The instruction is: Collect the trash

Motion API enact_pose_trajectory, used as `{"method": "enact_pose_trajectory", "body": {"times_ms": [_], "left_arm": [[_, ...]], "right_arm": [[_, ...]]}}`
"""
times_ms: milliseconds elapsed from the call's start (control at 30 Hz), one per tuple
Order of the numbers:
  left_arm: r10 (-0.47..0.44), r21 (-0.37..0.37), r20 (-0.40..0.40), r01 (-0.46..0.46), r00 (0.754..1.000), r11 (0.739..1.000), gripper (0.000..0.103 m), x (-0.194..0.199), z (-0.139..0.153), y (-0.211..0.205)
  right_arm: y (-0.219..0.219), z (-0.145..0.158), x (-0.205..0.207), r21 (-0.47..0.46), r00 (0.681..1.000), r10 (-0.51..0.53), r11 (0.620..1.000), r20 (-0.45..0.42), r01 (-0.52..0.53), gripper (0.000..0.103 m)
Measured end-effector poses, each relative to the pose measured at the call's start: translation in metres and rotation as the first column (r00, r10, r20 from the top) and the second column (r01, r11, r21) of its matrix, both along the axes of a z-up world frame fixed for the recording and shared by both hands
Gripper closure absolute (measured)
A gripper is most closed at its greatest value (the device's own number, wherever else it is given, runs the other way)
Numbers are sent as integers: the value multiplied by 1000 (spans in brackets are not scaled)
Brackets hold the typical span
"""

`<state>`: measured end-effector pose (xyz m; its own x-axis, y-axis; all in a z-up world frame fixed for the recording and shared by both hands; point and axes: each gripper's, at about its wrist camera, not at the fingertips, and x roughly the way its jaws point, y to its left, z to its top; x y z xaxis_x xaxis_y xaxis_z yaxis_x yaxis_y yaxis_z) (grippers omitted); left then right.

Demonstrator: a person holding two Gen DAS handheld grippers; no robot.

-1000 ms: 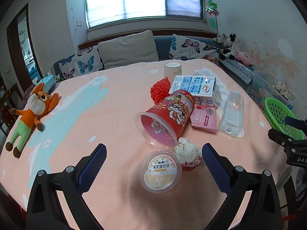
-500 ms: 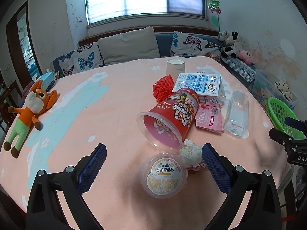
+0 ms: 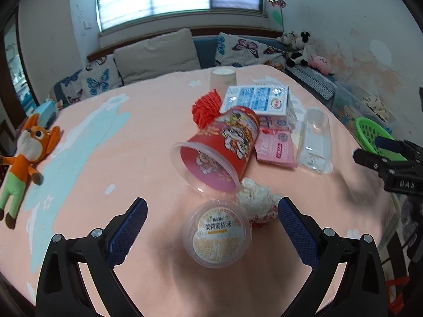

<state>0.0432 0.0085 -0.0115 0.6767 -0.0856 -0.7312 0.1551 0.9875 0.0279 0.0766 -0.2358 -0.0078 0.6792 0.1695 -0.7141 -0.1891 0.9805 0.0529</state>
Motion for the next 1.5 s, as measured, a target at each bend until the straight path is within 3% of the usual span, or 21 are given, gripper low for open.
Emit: {"method": "enact_pose_trajectory", "body": {"times_ms": [467,767,800,867,900,1000,1500], "left_arm": [[-147,-5,-109,148,983,989,7,7,-30,10],[-234,-75,-157,224,959,972,7,22,-48,14],[-237,-78,-161,227,958,971,9,22,-50,14],[-248,-88,-160,237,955,968,22,22,-52,13],[-249,-90,-161,237,955,967,30,21,-53,14],[-246,-106,-164,231,955,967,37,21,-55,18],[-172,-95,-70,165,983,982,38,-3,-18,52]], "right_arm": [[33,-3,-2,21,991,130,991,-35,-129,7],[53,-12,-3,49,972,225,974,-75,-221,11],[55,-12,-3,52,969,232,972,-80,-229,12],[59,-14,-3,57,964,250,968,-89,-246,14],[61,-14,-3,60,960,263,964,-95,-258,16],[70,-17,-4,64,948,298,954,-109,-292,19],[133,-34,5,81,883,450,893,-131,-443,28]]}}
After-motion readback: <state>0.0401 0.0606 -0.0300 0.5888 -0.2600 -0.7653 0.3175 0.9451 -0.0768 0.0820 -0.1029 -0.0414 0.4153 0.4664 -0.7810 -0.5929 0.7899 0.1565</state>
